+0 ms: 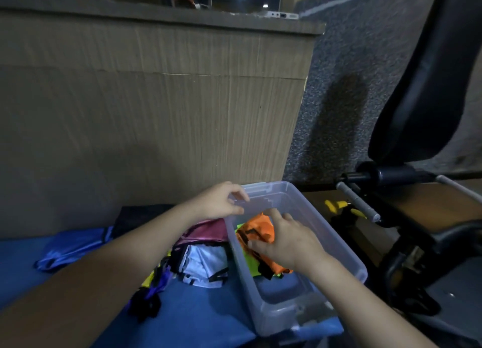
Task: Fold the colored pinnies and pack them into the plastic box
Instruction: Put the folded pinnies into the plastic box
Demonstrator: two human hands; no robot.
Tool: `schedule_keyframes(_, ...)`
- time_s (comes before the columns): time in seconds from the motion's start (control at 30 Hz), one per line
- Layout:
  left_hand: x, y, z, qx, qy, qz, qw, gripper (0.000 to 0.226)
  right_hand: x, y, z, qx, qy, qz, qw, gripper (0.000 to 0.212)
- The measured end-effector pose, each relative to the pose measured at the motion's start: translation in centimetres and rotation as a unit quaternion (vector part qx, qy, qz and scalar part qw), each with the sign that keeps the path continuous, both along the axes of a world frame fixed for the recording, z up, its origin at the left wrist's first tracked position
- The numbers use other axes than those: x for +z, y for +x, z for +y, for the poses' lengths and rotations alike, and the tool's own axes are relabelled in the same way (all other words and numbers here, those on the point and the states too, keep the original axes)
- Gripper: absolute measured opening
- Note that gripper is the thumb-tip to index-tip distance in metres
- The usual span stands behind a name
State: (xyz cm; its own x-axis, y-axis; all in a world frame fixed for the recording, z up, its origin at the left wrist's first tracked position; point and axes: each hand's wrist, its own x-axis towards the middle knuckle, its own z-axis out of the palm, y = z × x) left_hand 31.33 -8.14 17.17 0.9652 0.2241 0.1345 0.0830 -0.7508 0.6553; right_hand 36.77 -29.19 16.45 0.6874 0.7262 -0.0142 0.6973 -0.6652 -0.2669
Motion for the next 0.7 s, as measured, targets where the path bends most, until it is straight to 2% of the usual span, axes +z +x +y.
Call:
schedule_keyframes(0.1,1.1,-4.3,0.6,0.013,-0.07,-0.029,0.997,0.02,1.5,-3.0,0.2,0.025,0.048,-0.026,0.998,0.071)
schedule_keyframes(0.27,-0.3,-12.0,1.8,0.058,-0.084,-0.012,0.995,0.015,2.3,-9.2,1.9,0.09,0.111,-0.061,0.988,0.065)
schedule_keyframes(0.4,-3.6,-18.1,3.0,0.091,-0.101,-0.023,0.99,0.017,0.4,-14.1,4.4,0.147,0.138,-0.08,0.976,0.055)
schedule_keyframes(0.5,-6.7,-22.0,4.0,0.134,-0.115,-0.033,0.984,0.019,-2.6,-15.8,6.5,0.167,0.121,-0.078,0.975,0.053)
schedule_keyframes(0.6,-9.7,-23.9,4.2,0.168,-0.164,-0.034,0.971,0.019,-6.4,-15.1,8.1,0.146,0.096,-0.056,0.983,0.06)
schedule_keyframes(0.7,-12.1,-23.3,4.0,0.179,-0.211,-0.033,0.96,0.024,-10.6,-13.7,9.4,0.09,0.091,-0.029,0.991,0.076)
